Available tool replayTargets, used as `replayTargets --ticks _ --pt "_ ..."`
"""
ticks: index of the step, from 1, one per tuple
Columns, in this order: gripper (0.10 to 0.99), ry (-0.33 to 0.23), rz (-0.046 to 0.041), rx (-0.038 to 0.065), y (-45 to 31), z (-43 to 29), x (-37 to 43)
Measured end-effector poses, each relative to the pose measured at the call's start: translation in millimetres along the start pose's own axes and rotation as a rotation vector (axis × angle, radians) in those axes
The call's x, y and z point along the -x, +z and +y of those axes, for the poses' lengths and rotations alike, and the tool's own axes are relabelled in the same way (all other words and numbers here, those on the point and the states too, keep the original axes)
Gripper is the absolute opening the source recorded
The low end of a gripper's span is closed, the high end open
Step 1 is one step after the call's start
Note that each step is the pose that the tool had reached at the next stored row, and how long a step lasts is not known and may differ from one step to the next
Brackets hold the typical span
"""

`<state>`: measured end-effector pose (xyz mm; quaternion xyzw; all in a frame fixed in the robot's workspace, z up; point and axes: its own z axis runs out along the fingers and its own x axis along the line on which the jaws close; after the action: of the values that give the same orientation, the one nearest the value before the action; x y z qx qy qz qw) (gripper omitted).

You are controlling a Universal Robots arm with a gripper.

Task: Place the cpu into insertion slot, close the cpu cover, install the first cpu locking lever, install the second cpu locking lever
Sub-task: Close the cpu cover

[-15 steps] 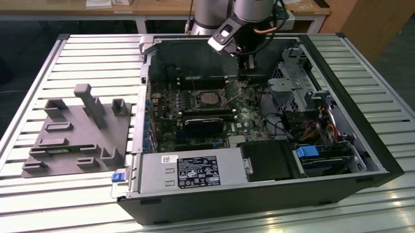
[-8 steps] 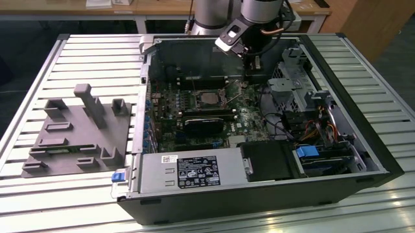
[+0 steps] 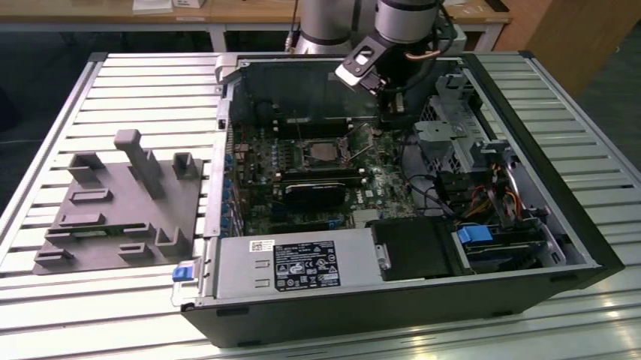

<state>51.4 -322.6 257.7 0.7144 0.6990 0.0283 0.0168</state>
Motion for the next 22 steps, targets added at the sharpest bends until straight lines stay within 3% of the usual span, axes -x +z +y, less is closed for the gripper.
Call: replayTargets --ticks 6,15,22 --pt "0.102 0.000 0.0000 -0.004 5.7 3.7 0.0" --pt "0.102 0.000 -0.0001 -0.008 18.7 3.4 0.2" --pt "0.102 0.000 -0.0002 -0.008 19.9 3.3 0.2"
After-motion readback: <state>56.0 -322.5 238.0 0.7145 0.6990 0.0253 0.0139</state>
